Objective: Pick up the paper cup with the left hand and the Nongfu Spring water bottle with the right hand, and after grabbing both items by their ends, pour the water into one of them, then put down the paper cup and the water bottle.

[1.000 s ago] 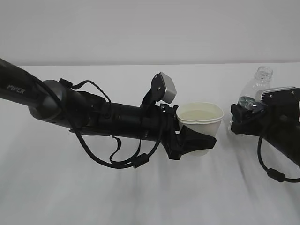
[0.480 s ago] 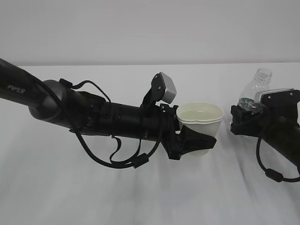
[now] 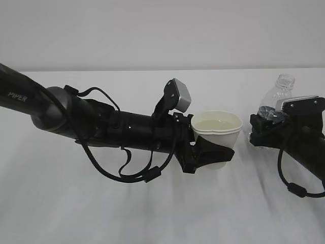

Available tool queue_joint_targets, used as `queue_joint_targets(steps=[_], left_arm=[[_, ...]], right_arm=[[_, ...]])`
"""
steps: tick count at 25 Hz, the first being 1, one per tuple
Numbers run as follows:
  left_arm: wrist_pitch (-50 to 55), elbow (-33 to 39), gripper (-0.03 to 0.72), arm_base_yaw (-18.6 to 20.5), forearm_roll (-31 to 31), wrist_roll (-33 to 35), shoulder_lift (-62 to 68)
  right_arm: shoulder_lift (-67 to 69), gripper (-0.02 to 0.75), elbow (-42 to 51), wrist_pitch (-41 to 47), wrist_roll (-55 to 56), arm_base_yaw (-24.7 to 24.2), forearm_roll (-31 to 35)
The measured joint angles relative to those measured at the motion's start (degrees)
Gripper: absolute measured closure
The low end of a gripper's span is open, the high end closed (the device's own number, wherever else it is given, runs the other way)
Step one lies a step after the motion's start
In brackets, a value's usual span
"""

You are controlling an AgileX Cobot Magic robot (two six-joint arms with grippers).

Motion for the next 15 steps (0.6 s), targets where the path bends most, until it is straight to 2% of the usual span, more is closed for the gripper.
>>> queue_joint_targets(steps=[10, 15], left_arm=[[0.0, 0.0, 0.261, 0.0, 0.2, 0.0, 0.0], [0.0, 0.0, 0.261, 0.0, 0.2, 0.0, 0.0]], right_arm=[[0.0, 0.250, 0.0, 0.0, 0.0, 0.0, -0.5], [0.0, 0.185, 0.0, -0.4, 0.0, 0.0, -1.1]])
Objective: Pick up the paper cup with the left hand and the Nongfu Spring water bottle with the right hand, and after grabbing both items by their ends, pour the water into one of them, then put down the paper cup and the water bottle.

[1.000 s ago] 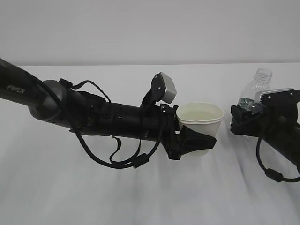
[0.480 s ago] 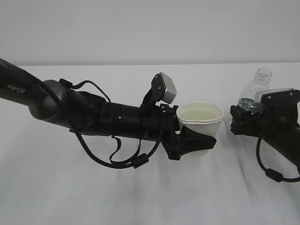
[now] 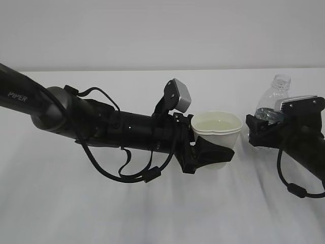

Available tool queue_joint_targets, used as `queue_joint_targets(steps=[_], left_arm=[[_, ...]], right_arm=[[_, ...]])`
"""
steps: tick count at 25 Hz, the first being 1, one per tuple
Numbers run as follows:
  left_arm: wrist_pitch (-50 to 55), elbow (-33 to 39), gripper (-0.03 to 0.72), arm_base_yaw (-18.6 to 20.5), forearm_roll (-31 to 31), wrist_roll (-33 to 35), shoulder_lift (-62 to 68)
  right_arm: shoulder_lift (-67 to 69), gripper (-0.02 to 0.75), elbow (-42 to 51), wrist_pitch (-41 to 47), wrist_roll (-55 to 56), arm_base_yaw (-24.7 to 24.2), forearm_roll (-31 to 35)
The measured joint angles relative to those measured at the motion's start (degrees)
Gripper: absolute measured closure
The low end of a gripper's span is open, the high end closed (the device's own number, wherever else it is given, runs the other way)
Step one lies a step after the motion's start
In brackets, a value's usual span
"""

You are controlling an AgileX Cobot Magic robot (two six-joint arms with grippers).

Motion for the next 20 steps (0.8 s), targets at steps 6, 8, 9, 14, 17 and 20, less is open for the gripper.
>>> queue_joint_targets(steps=[6, 8, 9, 14, 17, 20], left_arm=[[0.0, 0.0, 0.262, 0.0, 0.2, 0.0, 0.0], [0.0, 0.0, 0.263, 0.0, 0.2, 0.0, 0.0], [0.0, 0.0, 0.265, 0.0, 0.2, 0.0, 0.0], [0.0, 0.0, 0.267, 0.0, 0.4, 0.0, 0.0], [0.0, 0.0, 0.267, 0.0, 0.6, 0.0, 0.0], [0.0, 0.0, 0.267, 0.0, 0.6, 0.0, 0.0]], right_arm=[[0.0, 0.148, 0.1, -0.6, 0.0, 0.0, -0.9], [0.0, 0.148, 0.6, -0.6, 0.0, 0.0, -0.9], [0.0, 0.148, 1.0, -0.6, 0.0, 0.0, -0.9], [0.0, 0.148, 3.7, -0.6, 0.0, 0.0, -0.9], [0.0, 0.148, 5.7, -0.7, 0.0, 0.0, -0.9], [-1.6, 0.148, 8.0, -0.7, 0.1, 0.0, -0.9]])
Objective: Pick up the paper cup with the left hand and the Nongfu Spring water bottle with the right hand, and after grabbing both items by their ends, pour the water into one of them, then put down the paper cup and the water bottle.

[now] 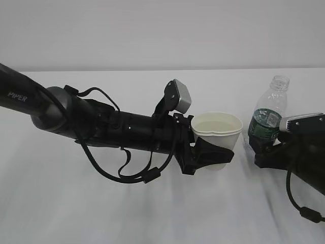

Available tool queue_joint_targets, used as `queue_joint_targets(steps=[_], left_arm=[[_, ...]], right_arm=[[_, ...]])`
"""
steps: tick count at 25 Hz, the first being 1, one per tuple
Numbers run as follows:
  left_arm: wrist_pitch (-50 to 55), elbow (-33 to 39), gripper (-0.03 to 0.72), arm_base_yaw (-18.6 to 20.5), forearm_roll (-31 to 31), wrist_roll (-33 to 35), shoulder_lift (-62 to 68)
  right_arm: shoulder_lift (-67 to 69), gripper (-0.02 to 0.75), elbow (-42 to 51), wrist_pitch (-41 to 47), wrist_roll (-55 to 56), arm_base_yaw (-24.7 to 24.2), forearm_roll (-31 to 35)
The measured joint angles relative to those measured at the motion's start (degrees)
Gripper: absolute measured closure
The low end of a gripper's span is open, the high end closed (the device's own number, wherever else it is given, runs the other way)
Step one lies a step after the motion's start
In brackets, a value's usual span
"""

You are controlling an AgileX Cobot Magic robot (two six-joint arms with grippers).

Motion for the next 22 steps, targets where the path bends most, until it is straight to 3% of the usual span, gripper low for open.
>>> queue_joint_targets(steps=[13, 22], left_arm=[[0.0, 0.0, 0.267, 0.0, 0.2, 0.0, 0.0], [0.7, 0.0, 0.267, 0.0, -1.3, 0.0, 0.0]], right_arm=[[-16.7, 0.148, 12.1, -0.1, 0.0, 0.0, -0.7], [-30.2, 0.148, 20.0, -0.1, 2.9, 0.0, -5.4]])
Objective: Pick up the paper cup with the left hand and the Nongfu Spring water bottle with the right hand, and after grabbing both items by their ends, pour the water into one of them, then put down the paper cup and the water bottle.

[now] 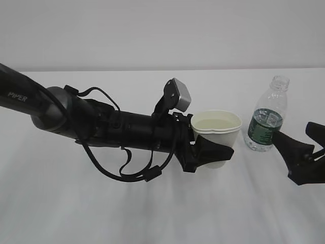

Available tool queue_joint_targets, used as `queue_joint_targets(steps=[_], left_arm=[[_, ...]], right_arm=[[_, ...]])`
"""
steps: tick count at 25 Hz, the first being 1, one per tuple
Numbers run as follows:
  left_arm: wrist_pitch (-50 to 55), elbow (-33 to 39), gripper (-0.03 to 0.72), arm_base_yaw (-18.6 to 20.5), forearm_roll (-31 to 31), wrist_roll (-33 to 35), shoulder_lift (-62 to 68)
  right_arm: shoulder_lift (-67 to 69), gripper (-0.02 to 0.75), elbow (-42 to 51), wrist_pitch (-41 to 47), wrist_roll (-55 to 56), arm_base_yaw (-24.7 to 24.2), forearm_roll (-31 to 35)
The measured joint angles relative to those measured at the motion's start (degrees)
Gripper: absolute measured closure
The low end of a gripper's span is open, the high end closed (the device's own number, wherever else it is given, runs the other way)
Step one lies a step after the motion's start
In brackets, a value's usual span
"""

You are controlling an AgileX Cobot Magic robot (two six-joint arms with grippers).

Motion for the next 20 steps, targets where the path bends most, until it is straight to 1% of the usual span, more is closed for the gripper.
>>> queue_joint_targets(steps=[6, 20], left_arm=[[2.2, 0.0, 0.267, 1.4, -0.5, 0.0, 0.0], [2.7, 0.0, 0.267, 9.6, -1.1, 0.0, 0.0]], right_arm=[[-3.6, 0.148, 0.8, 0.0, 1.0, 0.0, -2.0], [-3.6, 0.148, 0.9, 0.0, 1.2, 0.0, -3.0]])
